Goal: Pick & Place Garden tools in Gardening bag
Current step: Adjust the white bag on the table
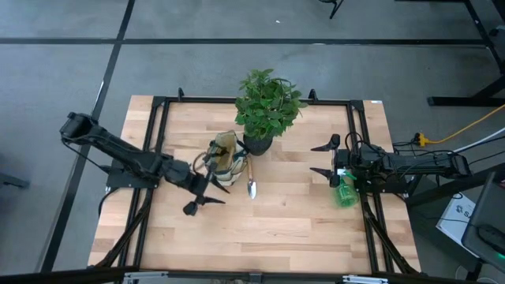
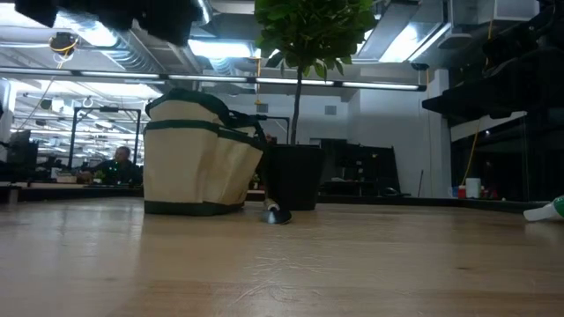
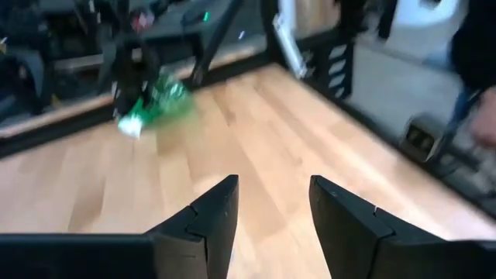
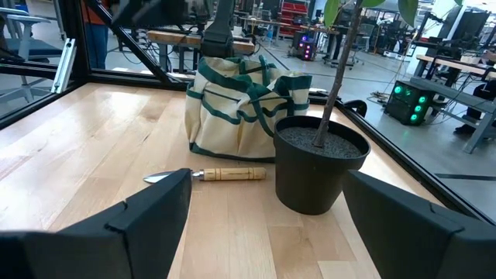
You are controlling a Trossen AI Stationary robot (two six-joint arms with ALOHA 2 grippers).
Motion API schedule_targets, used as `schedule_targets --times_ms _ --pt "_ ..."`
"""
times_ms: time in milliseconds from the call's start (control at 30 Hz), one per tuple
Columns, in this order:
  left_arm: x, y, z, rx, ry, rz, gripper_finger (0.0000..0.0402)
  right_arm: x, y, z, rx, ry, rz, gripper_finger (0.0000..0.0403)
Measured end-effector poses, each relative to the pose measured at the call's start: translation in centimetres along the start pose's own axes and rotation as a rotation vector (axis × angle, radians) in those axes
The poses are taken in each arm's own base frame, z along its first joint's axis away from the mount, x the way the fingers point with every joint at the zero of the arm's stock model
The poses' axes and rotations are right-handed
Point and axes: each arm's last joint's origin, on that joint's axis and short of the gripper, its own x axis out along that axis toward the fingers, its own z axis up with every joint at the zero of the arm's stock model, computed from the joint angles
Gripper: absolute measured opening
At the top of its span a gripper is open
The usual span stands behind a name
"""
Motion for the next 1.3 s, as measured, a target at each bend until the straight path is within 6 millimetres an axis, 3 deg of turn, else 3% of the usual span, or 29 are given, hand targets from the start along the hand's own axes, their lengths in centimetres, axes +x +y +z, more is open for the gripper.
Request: schedule_targets --times_ms 367,600,833,1033,1300 --pt "3.5 -1.1 -4.3 0.017 0.254 0.125 0.0143 0.0 0.0 0.0 0.0 0.0 0.0 0.0341" --pt "3.4 -0.3 -5.8 0.072 0.404 0.296 0.0143 0.0 0.0 0.0 0.0 0.0 0.0 0.0341" --pt "2.7 2.3 -7.3 0.04 0.552 0.377 0.0143 0.0 0.0 0.0 0.0 0.0 0.0 0.0341" --pt "1.6 4.4 -7.5 -0.021 0.592 0.407 0.0143 0.0 0.0 0.0 0.0 0.0 -0.001 0.0341" --pt "-0.3 5.0 -4.9 -0.218 0.409 0.374 0.0143 0.0 0.0 0.0 0.0 0.0 0.0 0.0341"
